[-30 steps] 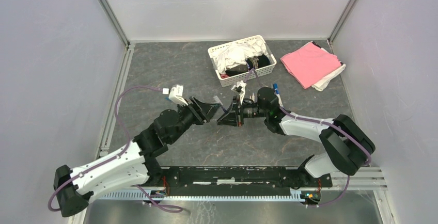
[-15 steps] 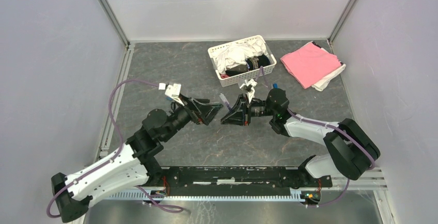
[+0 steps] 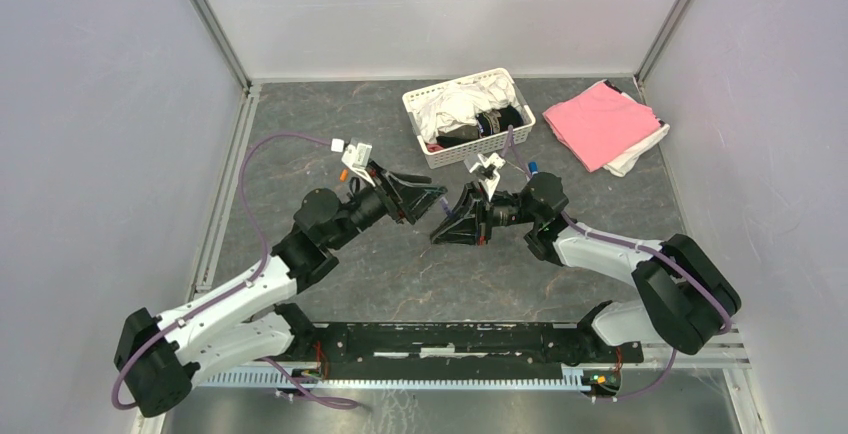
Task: Insert the pens into the pen caps
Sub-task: Press the pen cap onto the pen.
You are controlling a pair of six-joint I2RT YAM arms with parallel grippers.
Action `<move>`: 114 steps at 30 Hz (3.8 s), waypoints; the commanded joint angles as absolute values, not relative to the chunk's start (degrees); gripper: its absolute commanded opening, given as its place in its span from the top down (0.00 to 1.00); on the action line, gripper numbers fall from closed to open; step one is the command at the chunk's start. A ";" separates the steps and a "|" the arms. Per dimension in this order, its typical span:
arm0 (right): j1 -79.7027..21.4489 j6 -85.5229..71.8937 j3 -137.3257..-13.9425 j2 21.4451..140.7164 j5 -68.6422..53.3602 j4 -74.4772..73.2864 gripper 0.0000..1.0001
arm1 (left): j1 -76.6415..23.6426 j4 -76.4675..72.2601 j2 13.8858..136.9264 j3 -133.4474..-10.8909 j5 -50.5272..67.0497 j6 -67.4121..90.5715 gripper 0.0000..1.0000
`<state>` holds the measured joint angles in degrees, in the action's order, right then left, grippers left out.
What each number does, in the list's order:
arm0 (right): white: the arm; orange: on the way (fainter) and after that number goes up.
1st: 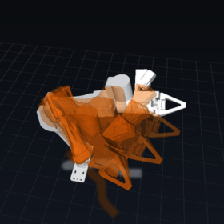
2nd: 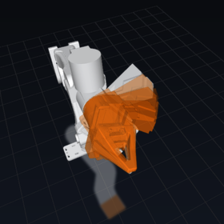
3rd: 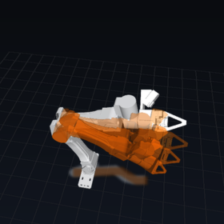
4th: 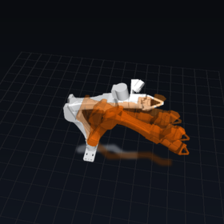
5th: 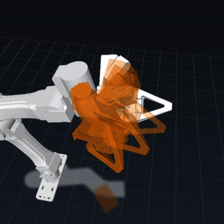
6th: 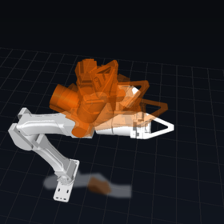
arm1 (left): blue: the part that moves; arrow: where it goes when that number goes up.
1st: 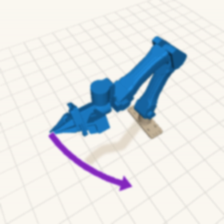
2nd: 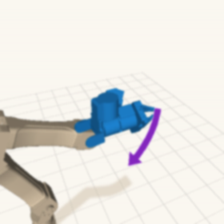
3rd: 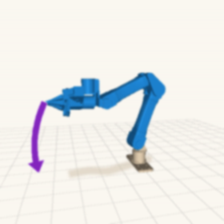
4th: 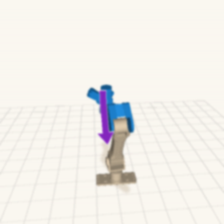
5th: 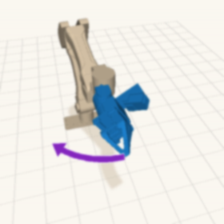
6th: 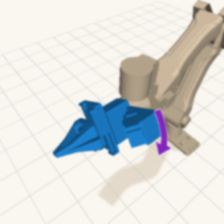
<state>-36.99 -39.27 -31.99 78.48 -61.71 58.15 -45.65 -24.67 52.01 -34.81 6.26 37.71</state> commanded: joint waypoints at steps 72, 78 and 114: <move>-30.32 -13.21 -39.55 71.44 -49.70 29.60 1.00 | -76.73 0.96 67.31 -36.05 -27.84 47.44 0.98; -28.92 -32.02 -33.56 71.16 -59.04 56.72 1.00 | -78.05 -28.94 71.29 -28.99 -6.70 42.87 0.98; -31.45 -19.75 -34.15 71.53 -59.41 39.38 1.00 | -75.85 -14.15 65.59 -43.66 -31.79 41.51 0.52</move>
<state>-31.29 -20.47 -30.70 71.02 -64.49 34.35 -74.00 -17.23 66.41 -43.55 -37.01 39.03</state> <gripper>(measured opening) 0.167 0.420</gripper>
